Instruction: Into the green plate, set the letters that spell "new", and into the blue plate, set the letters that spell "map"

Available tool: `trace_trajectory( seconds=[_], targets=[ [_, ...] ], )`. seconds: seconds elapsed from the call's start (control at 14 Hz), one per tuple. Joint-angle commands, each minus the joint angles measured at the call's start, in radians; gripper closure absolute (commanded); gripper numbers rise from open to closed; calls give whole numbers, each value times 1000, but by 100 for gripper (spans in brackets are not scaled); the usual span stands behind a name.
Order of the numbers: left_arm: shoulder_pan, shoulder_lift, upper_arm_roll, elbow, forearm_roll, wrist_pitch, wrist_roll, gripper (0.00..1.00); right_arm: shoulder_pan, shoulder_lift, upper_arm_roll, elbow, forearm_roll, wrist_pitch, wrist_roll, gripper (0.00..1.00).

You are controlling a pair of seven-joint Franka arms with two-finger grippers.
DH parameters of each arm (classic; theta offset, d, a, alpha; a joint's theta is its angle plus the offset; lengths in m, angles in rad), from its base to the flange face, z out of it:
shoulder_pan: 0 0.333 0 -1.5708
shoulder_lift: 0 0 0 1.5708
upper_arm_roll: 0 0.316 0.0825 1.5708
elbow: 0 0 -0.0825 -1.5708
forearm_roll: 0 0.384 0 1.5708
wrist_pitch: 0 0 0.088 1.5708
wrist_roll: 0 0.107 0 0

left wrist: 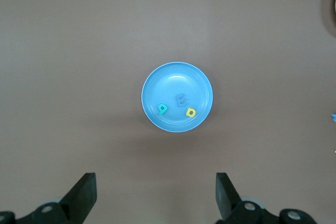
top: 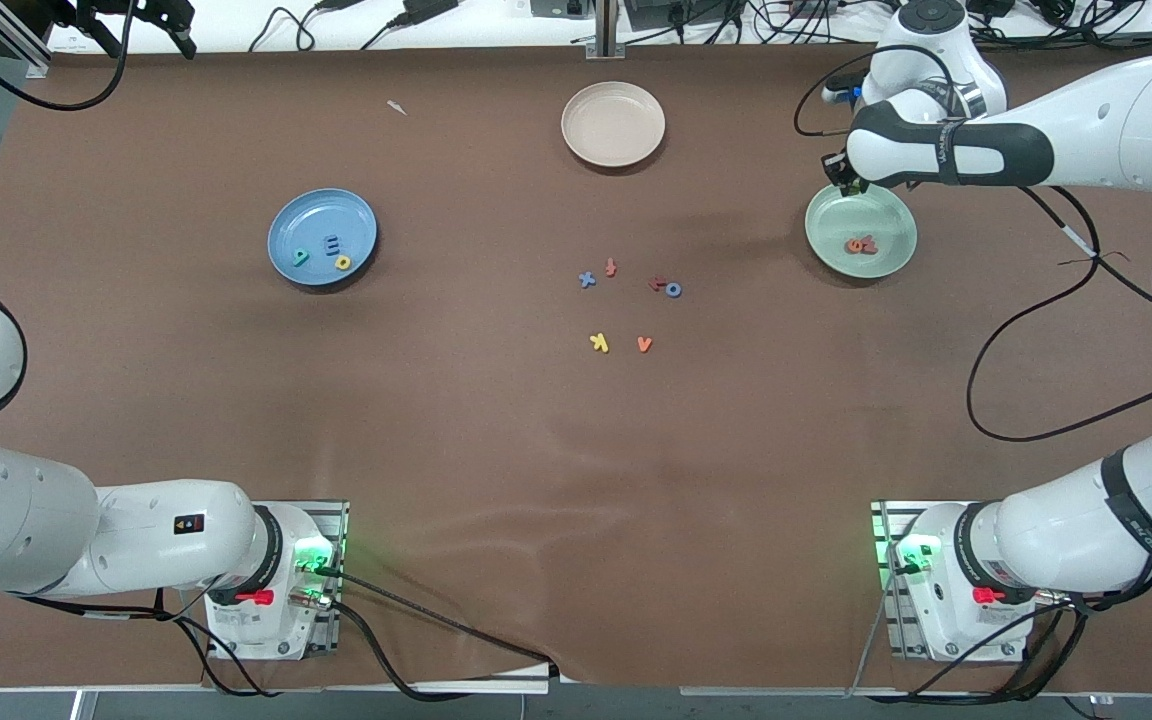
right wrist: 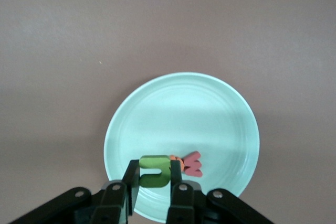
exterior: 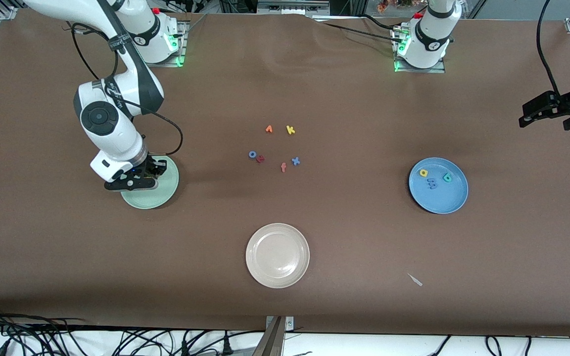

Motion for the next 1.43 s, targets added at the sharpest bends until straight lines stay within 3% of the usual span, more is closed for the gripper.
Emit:
trace_trajectory(
  seconds=[0.0, 0.07, 0.29, 0.36, 0.43, 0.57, 0.64, 1.15, 1.36],
  targets=[
    [-4, -2, 3, 2, -13, -10, 8, 0, 7, -43, -1, -72, 35, 40, -22, 82],
    [-4, -4, 3, 2, -13, -10, 8, 0, 7, -51, -9, -92, 35, 61, -25, 65],
    [-4, -2, 3, 2, -13, -10, 8, 0, 7, -59, -27, -124, 35, 77, -46, 60],
    [-4, -2, 3, 2, -13, -10, 8, 0, 7, -66, -39, -131, 35, 85, -58, 46],
    [-4, -2, 3, 2, -13, -10, 8, 0, 7, -68, -42, -131, 35, 83, -65, 38],
    [-4, -4, 3, 2, -13, -10, 8, 0, 7, -66, -47, -117, 47, 71, -60, 7],
    [-4, -4, 3, 2, -13, -10, 8, 0, 7, -68, -47, -97, 88, 51, -62, 0],
    [-4, -2, 3, 2, -13, -10, 8, 0, 7, -135, -45, 157, 182, -324, -69, 0],
    [-4, -2, 3, 0, -13, -10, 8, 0, 7, -145, -65, 336, 209, -539, -121, 0]
  ],
)
